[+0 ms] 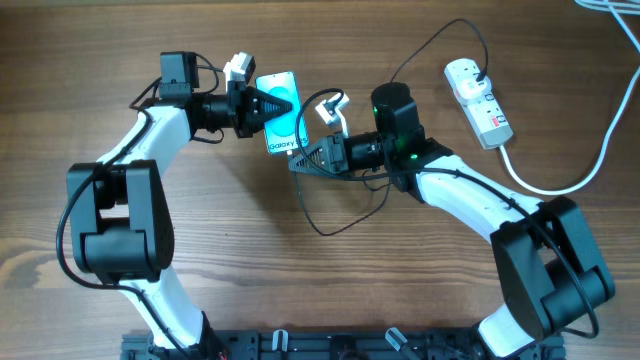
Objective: Plug charger to phone and switch on socket
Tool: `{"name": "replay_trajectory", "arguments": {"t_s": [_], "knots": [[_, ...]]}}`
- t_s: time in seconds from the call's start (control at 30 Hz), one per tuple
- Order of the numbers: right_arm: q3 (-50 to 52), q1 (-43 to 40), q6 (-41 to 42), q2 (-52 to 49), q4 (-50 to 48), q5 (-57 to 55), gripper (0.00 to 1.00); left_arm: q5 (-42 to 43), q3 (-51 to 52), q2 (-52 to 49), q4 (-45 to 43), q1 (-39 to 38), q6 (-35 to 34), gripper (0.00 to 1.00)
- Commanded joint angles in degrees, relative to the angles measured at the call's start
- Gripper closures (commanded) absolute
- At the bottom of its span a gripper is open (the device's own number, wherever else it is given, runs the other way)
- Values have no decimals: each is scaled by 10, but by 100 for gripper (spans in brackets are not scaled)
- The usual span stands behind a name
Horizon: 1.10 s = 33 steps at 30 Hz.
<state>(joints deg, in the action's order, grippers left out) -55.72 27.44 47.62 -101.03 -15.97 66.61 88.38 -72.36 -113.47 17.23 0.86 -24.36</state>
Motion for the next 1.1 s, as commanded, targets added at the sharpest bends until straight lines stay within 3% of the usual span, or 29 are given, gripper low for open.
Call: {"name": "replay_trajectory", "arguments": {"t_s": [0.0,1.07], "knots": [[0,-2,10,-8,-5,3,96,20,0,2,-3,1,-1,96],[0,-1,-12,-8,7,-10,96,20,0,2,4,1,-2,96]]}}
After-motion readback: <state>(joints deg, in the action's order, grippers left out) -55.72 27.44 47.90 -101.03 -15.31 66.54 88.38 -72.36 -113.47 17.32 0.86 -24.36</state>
